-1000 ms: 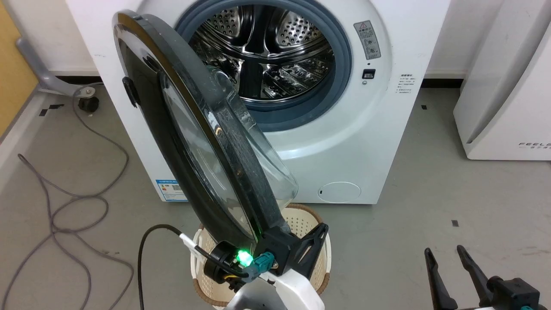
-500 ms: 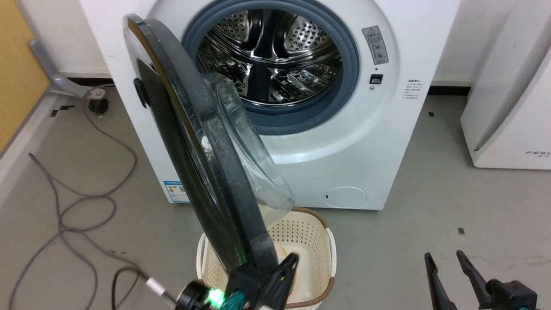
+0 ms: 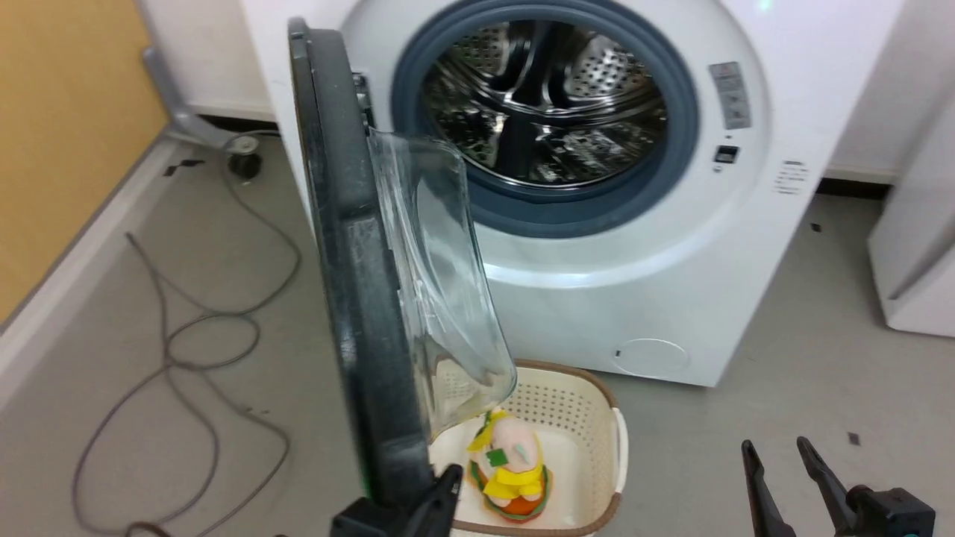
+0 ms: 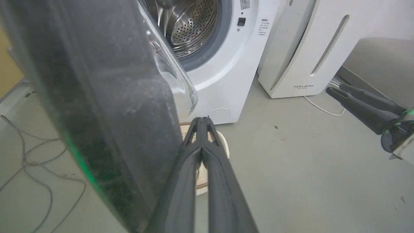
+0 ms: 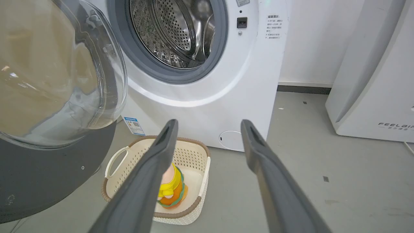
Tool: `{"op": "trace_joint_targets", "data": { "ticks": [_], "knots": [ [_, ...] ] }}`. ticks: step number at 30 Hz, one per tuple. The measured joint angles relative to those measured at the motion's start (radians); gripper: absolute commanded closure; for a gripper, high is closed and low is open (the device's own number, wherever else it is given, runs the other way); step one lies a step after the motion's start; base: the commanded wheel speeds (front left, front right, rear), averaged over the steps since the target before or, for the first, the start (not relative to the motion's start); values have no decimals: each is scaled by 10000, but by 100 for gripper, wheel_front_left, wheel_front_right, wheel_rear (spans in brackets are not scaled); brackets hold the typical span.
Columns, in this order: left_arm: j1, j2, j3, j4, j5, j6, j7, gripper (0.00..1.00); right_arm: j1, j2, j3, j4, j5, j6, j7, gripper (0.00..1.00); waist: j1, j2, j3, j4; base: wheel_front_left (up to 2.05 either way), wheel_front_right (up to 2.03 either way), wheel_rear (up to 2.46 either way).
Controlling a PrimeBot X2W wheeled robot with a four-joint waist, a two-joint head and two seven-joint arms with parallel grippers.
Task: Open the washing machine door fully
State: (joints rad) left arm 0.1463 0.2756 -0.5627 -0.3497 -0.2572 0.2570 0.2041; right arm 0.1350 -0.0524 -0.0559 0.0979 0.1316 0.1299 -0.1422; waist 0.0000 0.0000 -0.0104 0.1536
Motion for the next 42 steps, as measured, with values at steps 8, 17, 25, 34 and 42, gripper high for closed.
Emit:
{"op": "trace_joint_targets", "data": {
  "ticks": [8, 17, 25, 34, 42],
  "knots": [
    [650, 153, 761, -332, 10, 757, -723, 100, 7, 2, -142, 27, 12, 0, 44, 0, 0, 0, 43, 999, 0, 0, 0],
    [686, 750, 2757, 217, -558, 1064, -1998, 100, -10, 2, -69, 82, 90, 0, 69, 0, 0, 0, 221, 1651, 0, 0, 0],
    [95, 1292, 4466, 1749, -1626, 698, -2943, 100, -159, 2, 90, 372, 372, 0, -249, 0, 0, 0, 374, 1627, 0, 0, 0],
    [-1158, 1831, 5356, 4295, -2226, -69, -3963, 100, -259, 4, 198, 625, 474, 0, -420, 0, 0, 0, 415, 1341, 0, 0, 0],
    [-1335, 1569, 5476, 4957, -2178, -21, -4445, 100, -282, 4, 201, 805, 476, 0, -445, 0, 0, 0, 347, 1067, 0, 0, 0]
  ]
}}
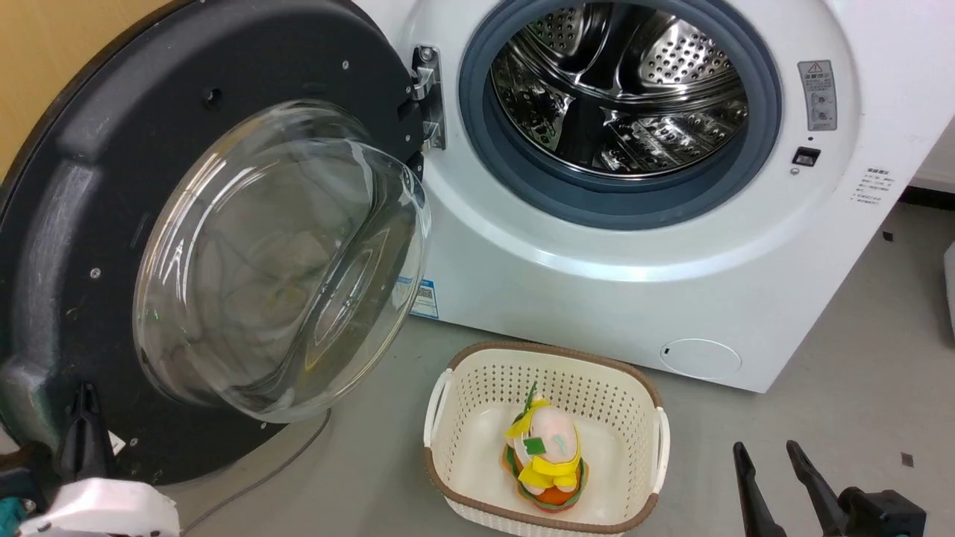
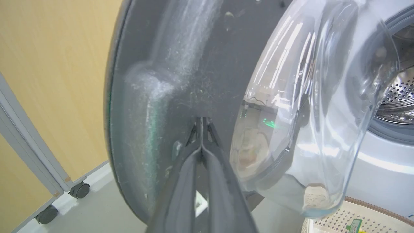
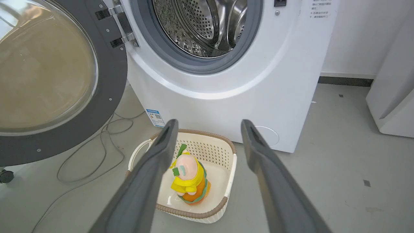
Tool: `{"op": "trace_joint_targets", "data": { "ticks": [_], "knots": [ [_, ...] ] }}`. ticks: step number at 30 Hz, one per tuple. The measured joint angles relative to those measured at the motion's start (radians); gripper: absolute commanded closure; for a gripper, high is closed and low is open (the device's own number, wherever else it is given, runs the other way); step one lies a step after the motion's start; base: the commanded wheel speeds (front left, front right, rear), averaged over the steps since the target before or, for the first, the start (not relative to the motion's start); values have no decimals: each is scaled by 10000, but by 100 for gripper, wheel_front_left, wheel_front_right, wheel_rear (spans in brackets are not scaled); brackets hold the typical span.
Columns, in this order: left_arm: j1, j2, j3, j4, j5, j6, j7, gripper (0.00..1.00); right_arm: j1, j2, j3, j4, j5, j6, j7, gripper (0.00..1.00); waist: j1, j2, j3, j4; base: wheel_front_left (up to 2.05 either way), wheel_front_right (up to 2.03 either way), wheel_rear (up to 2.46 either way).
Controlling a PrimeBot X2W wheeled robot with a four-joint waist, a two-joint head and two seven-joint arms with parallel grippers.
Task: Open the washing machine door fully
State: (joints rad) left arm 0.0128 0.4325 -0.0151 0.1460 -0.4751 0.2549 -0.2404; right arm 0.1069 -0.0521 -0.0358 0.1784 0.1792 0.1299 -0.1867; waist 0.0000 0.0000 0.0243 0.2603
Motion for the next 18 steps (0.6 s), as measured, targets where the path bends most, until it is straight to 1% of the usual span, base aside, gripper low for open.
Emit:
{"op": "trace_joint_targets", "data": {
  "ticks": [5, 6, 7, 8, 11, 14, 17, 18],
  "knots": [
    [603, -474, -31, -541, 194, 94, -88, 100, 0, 0, 13, 82, 192, 0, -17, 0, 0, 0, -83, -24, 0, 0, 0],
    [759, -577, -81, -715, 267, 102, -113, 90, -1, 0, 15, 98, 192, 0, -19, 0, 0, 0, -105, -17, 0, 0, 0],
    [924, -713, -121, -909, 334, 105, -136, 60, -2, 0, 25, 111, 186, 0, -19, 0, 0, 0, -126, -18, 0, 0, 0],
    [1098, -840, -178, -1068, 384, 107, -153, 0, -4, 0, 36, 121, 182, 0, -19, 0, 0, 0, -141, -29, 0, 0, 0],
    [1605, -1191, -410, -1532, 585, 117, -159, 0, -81, 0, 82, 130, 71, 0, -50, 0, 0, 0, -185, -113, 0, 0, 0],
    [1922, -1524, -748, -1956, 796, 15, -159, 0, -112, 0, 75, 67, -90, 0, -46, 0, 0, 0, -236, -236, 0, 0, 0],
    [2000, -1804, -1118, -2132, 1030, -196, -159, 0, -110, 0, 59, -50, -272, 0, -2, 0, 0, 0, -284, -427, 0, 0, 0],
    [2000, -2011, -1509, -2155, 1229, -431, -159, 0, -102, 0, 92, -198, -416, 0, 100, 0, 0, 0, -338, -681, 0, 0, 0]
  ]
}}
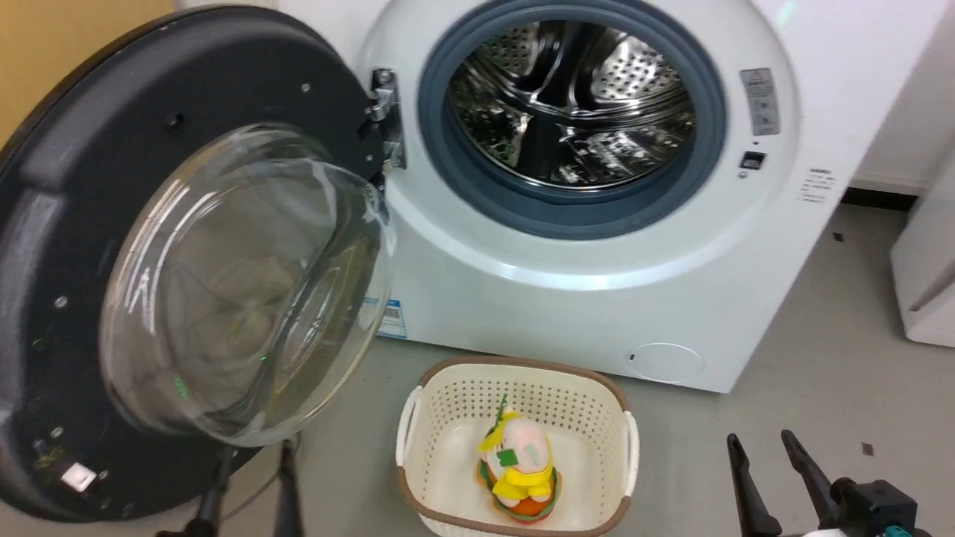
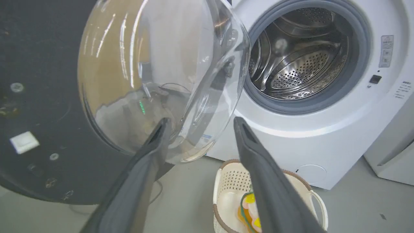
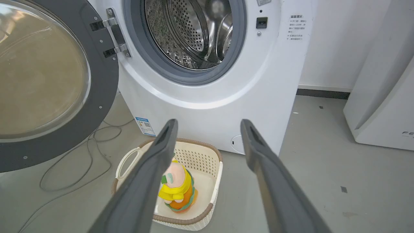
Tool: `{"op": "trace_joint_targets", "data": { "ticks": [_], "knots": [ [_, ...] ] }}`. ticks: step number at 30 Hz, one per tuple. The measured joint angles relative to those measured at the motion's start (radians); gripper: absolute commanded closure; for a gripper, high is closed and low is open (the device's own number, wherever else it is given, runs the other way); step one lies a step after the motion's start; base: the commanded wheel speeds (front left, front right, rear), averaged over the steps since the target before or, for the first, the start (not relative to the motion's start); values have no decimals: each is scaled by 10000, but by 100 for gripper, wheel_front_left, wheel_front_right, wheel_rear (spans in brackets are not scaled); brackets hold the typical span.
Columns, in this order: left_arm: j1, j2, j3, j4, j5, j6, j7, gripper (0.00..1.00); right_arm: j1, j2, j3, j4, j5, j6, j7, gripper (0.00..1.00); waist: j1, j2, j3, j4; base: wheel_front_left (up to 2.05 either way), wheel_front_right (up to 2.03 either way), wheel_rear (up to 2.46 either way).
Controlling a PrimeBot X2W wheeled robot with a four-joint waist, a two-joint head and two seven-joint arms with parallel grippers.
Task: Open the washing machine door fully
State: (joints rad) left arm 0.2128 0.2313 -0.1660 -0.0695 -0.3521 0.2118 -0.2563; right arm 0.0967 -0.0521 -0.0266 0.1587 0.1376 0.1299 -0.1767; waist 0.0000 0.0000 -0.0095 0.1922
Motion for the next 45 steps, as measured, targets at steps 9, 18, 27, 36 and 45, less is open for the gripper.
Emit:
{"op": "trace_joint_targets", "data": {
  "ticks": [9, 18, 27, 36, 45],
  "knots": [
    [-22, -345, -476, 263, 533, -295, -2, 0, 144, 0, 161, -606, -407, 0, 401, 0, 0, 0, -161, -1146, 0, 0, 0],
    [-105, -257, -483, 759, 782, -303, -2, 0, 497, 0, 278, -1204, -500, 0, 786, 0, 0, 0, -322, -2004, 0, 0, 0],
    [-170, -259, -479, 911, 773, -389, 4, 100, 624, -2, 276, -1367, -483, 0, 792, 100, 0, 0, -330, -2057, 0, 0, 0],
    [-169, -314, -435, 911, 796, -407, 105, 100, 608, -2, 280, -1363, -493, 0, 796, 100, 1, 0, -309, -2050, 0, 0, 0],
    [-246, -395, -284, 907, 1043, -570, 291, 100, 578, -2, 284, -1365, -502, 0, 886, 100, 0, 0, -278, -2041, 0, 0, 0]
  ]
}}
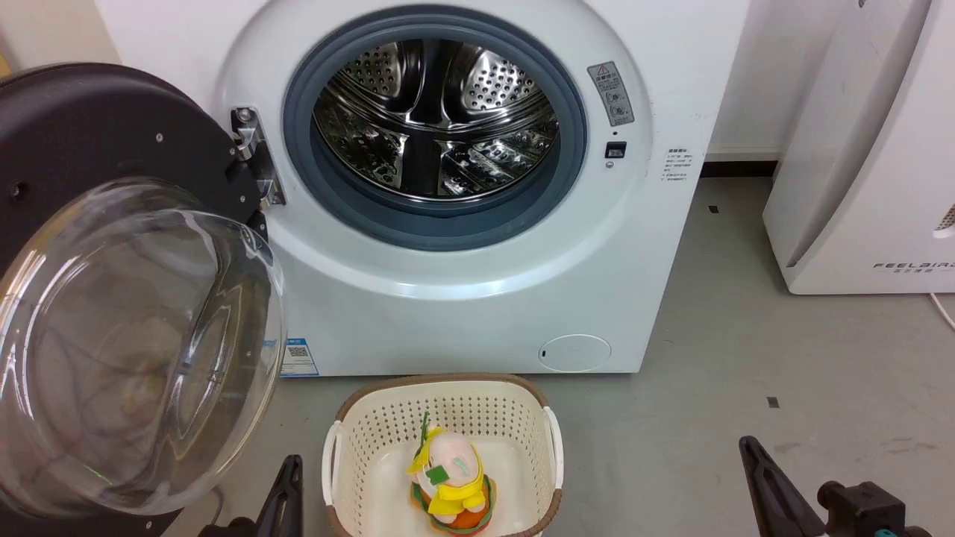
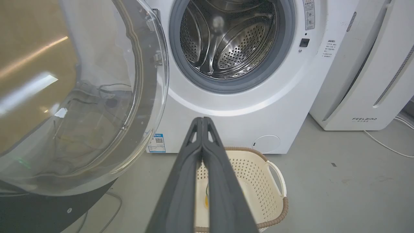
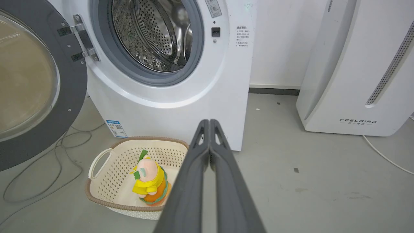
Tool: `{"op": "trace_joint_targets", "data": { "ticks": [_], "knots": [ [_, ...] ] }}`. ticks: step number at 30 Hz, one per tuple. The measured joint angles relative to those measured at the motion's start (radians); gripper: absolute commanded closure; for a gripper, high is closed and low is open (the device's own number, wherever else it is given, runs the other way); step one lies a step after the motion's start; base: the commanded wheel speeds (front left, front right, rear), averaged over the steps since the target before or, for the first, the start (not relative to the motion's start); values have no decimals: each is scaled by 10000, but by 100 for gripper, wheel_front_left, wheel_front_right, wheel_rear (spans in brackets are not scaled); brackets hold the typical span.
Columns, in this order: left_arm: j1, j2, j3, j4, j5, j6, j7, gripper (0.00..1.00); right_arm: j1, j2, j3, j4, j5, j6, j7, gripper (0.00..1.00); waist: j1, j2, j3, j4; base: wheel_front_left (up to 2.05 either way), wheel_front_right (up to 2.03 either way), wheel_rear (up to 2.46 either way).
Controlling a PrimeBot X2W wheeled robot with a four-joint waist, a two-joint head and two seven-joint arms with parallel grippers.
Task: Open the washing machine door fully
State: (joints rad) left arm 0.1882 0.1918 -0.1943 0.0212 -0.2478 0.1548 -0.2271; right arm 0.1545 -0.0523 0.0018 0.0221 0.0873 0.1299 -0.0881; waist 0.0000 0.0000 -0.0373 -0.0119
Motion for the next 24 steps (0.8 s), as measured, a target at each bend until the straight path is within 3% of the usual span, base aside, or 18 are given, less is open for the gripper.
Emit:
{"op": "trace_joint_targets", "data": {
  "ticks": [24],
  "knots": [
    [-338, -293, 424, -31, 481, -320, 481, 100, -235, 0, -4, -12, -178, 0, 174, 100, 1, 0, 81, 26, 0, 0, 0]
  ]
}}
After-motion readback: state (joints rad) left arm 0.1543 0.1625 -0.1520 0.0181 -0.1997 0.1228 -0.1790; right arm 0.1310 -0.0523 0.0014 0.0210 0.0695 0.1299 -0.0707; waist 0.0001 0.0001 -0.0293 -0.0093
